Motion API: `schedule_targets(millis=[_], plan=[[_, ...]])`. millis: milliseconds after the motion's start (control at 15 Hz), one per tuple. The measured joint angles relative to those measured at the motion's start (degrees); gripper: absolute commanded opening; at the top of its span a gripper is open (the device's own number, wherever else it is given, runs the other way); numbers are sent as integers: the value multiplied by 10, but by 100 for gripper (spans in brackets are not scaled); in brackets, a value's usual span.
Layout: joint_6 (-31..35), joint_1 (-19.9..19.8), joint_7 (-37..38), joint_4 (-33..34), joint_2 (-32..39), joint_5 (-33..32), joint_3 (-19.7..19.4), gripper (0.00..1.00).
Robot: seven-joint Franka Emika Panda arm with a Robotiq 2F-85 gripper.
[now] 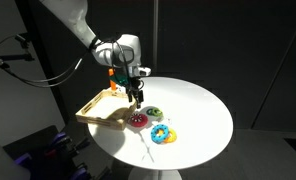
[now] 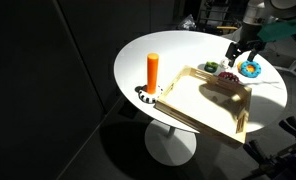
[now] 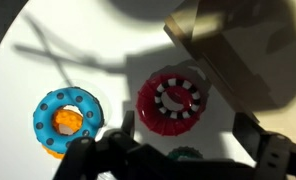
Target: Pick up the black and white ring and put it on the table
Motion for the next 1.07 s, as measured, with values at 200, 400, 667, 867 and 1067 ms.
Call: schedule_targets(millis=[200,400,667,867,1067], plan=[[-33,-19,-62,-6,-31,53,20,100],[-96,-26,-111,-7,-65,78,31,100],[-209,-26,-118,-2,-113,68,35,100],[-282,-26,-112,11,-144,45,35,100],[-318,-26,-99,25,-173,24,40,100]])
